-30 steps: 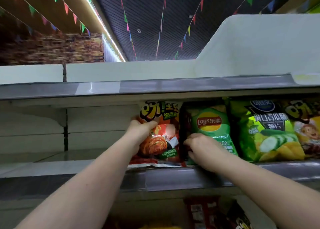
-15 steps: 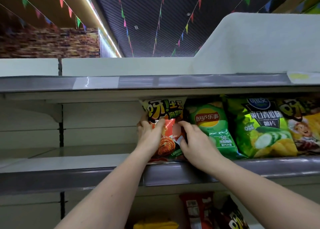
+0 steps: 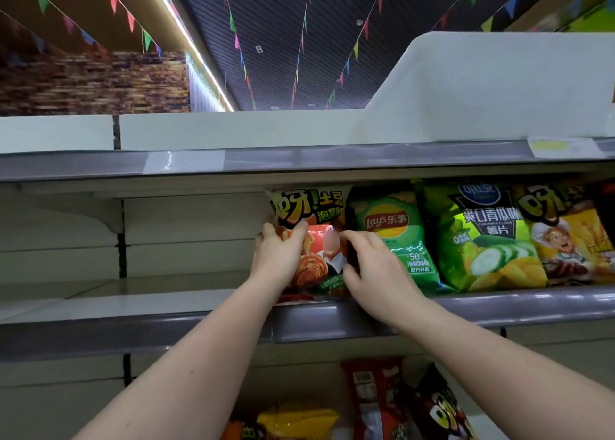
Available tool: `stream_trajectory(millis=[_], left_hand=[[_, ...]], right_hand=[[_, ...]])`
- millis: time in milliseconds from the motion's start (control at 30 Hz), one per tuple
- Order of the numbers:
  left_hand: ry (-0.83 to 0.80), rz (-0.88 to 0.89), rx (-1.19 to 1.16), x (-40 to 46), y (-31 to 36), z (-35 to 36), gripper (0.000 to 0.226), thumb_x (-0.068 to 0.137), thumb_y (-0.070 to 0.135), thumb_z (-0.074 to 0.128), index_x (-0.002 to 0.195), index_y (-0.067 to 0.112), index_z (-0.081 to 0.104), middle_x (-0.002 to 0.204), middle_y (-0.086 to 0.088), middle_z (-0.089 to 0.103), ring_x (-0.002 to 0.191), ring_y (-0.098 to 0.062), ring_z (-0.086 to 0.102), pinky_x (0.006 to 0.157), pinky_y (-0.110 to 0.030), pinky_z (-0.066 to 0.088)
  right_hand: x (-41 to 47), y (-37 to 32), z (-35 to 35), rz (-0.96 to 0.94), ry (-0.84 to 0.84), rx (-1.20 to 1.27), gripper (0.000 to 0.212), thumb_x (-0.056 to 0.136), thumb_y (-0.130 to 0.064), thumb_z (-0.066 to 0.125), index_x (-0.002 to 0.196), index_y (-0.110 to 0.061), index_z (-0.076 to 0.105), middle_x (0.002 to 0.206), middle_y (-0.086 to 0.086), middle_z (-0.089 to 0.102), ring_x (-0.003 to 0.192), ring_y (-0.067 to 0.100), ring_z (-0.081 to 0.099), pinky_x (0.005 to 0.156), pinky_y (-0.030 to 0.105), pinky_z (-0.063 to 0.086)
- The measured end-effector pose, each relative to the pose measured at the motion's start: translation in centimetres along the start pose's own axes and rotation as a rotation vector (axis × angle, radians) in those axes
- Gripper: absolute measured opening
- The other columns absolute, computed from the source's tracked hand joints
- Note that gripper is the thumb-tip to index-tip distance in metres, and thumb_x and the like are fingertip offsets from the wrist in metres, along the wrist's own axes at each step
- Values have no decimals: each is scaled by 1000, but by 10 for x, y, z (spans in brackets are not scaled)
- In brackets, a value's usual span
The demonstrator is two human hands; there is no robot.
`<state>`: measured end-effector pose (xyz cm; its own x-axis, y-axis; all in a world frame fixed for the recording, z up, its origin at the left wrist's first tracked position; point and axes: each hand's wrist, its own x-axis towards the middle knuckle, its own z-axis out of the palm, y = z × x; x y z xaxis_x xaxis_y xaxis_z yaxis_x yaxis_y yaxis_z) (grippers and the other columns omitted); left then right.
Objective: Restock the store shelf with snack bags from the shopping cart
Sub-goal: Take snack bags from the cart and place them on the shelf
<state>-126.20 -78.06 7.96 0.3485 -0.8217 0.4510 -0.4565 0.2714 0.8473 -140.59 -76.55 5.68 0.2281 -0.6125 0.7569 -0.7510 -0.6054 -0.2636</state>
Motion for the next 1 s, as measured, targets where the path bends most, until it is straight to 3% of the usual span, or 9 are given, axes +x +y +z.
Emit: stream_trajectory(millis=[100,300,400,500,733,900,1000], left_hand=[[94,63,24,-23,0,-10,65,94,45,48,148,17,25,150,-10,34,137,-28,34,108,-36,29],[130,106,-22,-86,-11,-33,46,95,32,51,137,19,39,134,-4,47,122,-19,47,95,-30,39],[150,59,-53,-123,-21,-43,37,95,25,53,130,18,45,117,2,53,108,-13,52,90,-27,42],[198,-8,-69,-165,-43,-49,22,94,19,54,115,21,51,108,5,56,104,-12,53,95,-29,42],[242,-346,16,-280,-121,-53,10,94,17,55,103,21,53,93,6,56,94,-13,55,86,-27,45],[230,-646,88,-364,-181,-50,15,95,20,55,109,14,56,102,-5,58,96,-19,56,86,-28,42],[208,-789,111,-408,-208,-48,18,96,24,52,112,19,55,105,0,57,101,-18,56,84,-27,44]], right_hand=[[-10,-8,-3,-42,-4,6,41,92,-14,46,133,-13,42,136,3,41,123,18,40,86,18,26],[-50,-29,3,-86,-69,154,46,92,-13,48,138,-16,40,139,-1,40,127,13,38,100,21,31],[-78,-35,8,-111,-133,245,45,92,-13,49,136,-18,43,139,-2,41,126,11,40,99,19,31],[-112,-38,13,-157,-213,301,43,91,-13,51,133,-18,46,137,-2,44,125,11,41,92,13,27],[-214,-36,39,-271,-481,390,35,85,-5,57,120,-11,59,125,6,55,120,19,49,89,9,25],[-293,-32,73,-241,-813,410,37,90,-12,52,127,-19,52,133,-2,47,123,13,44,98,19,30],[-333,-30,93,-204,-957,423,36,93,-16,48,128,-23,50,135,-5,44,123,13,44,96,20,31]])
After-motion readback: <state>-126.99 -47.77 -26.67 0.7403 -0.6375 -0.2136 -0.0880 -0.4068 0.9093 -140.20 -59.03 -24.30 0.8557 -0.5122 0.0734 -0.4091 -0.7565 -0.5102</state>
